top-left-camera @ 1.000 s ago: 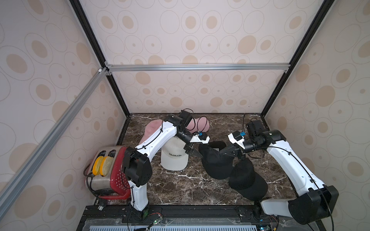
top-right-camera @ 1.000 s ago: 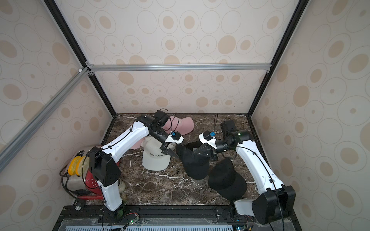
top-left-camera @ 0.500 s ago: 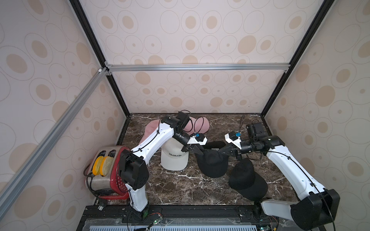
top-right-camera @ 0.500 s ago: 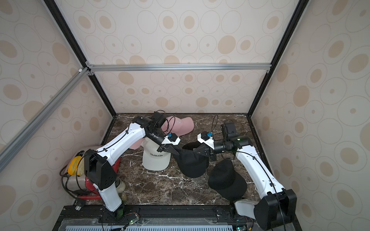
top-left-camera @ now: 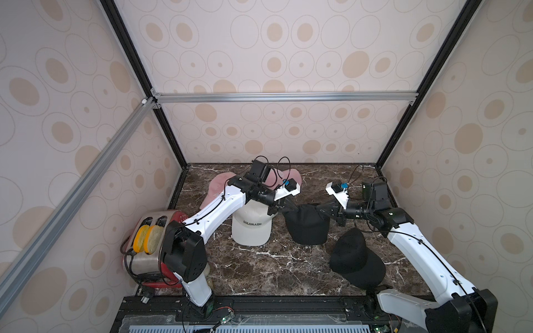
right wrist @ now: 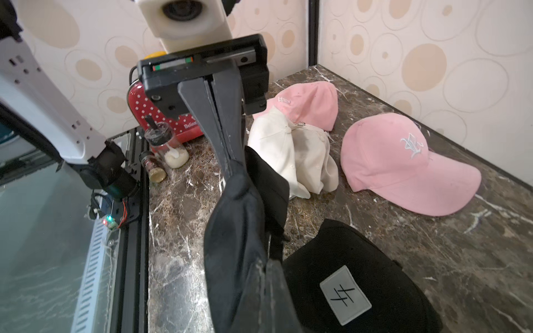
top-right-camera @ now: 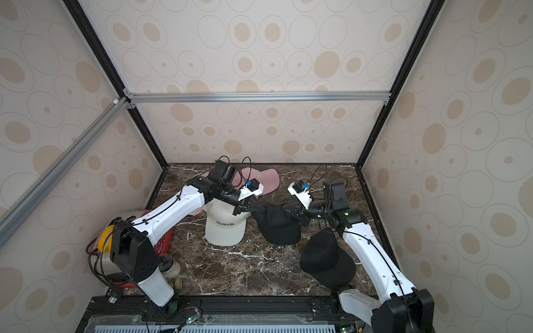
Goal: Stack the baseball caps by color
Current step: Place the baseball cap on the baseball cap.
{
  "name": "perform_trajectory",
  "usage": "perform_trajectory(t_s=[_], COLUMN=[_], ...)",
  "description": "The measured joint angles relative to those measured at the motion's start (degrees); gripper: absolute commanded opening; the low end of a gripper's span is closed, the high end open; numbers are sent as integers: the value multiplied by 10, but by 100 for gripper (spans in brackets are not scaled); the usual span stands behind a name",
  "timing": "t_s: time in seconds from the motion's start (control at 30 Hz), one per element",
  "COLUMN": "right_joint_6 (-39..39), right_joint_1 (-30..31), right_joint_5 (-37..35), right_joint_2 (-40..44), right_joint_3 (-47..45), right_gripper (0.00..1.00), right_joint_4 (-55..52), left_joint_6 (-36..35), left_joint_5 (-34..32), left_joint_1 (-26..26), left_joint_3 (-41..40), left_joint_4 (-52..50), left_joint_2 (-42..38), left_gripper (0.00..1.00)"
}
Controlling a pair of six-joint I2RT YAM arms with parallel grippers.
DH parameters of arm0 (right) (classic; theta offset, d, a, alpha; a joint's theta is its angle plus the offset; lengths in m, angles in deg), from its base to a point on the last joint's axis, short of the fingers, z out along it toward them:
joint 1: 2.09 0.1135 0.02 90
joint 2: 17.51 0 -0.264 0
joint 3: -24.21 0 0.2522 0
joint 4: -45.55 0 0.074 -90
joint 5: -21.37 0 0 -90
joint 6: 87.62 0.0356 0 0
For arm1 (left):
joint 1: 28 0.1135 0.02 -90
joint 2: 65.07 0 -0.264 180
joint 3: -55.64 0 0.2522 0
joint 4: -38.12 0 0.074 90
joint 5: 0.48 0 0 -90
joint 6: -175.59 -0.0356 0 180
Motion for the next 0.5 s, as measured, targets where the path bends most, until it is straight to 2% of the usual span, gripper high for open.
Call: perform_trajectory(t_s=[0.17, 0.3, 0.5], right_joint_6=[80, 132, 163], right_joint_1=[0, 0, -15], right_joint_5=[-49, -102, -142], right_joint_2=[31, 32, -42], right_joint_3=[-31, -72, -68], right_gripper=[0, 0, 0], right_joint_4=[8, 25, 44], left_joint_6=[51, 75, 103], left_joint_5=[-35, -54, -66], left_joint_1=[-31, -45, -48], left_joint_3=[-17, -8, 45], left_joint_4=[27, 33, 26], left_joint_2=[-17, 0, 81], left_gripper=[0, 0, 0])
